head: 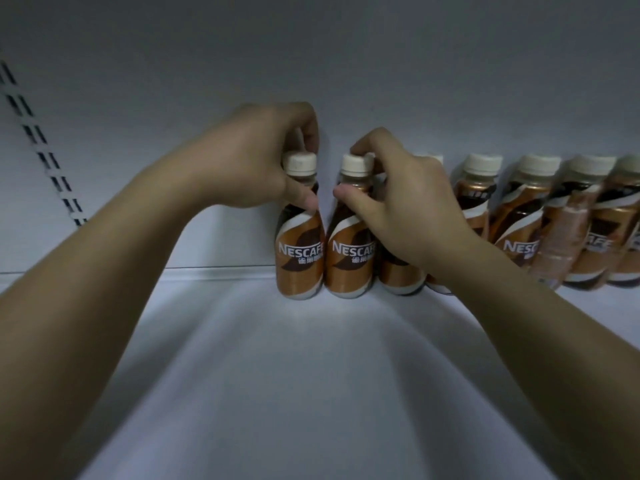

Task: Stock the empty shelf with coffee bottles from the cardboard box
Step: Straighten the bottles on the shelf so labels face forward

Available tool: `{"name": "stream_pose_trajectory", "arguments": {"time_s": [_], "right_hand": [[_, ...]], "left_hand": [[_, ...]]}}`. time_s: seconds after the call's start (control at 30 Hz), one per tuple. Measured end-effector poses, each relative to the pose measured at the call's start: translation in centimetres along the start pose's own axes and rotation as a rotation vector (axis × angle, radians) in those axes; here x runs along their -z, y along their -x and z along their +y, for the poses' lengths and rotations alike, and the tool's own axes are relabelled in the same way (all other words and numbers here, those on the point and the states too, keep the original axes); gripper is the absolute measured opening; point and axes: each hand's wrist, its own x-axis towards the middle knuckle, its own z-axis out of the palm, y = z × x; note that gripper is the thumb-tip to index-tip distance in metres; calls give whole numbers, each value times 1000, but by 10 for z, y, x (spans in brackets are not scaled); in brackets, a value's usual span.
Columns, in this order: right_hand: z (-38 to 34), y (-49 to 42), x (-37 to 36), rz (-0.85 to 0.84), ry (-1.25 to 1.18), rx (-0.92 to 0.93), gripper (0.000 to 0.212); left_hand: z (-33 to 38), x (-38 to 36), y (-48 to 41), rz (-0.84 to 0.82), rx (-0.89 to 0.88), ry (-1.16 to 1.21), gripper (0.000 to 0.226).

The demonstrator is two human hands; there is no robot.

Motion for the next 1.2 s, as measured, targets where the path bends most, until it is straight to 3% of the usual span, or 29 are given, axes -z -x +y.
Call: {"name": "stream_pose_trajectory", "arguments": {"time_s": [0.13,0.33,0.43,0.63,0.97,1.2], "right_hand": [[0,-1,3,12,41,-5,38],[-4,2,3,3,114,-33,44],[-5,10,0,-4,125,-48,58],[1,28,-4,-35,37,-79,80],[5,39,-6,-60,18,-20,82],[5,40,-2,-54,74,12,80]], "left_hand": [[3,-2,0,18,-14,55,52],[7,-6,-4,60,-23,-148,56],[7,-6,-2,53,-56,-240,55],[5,-7,1,68,-61,-32,51],[6,-3,5,48,-77,-110,44],[12,-2,7,63,-84,-314,49]]}}
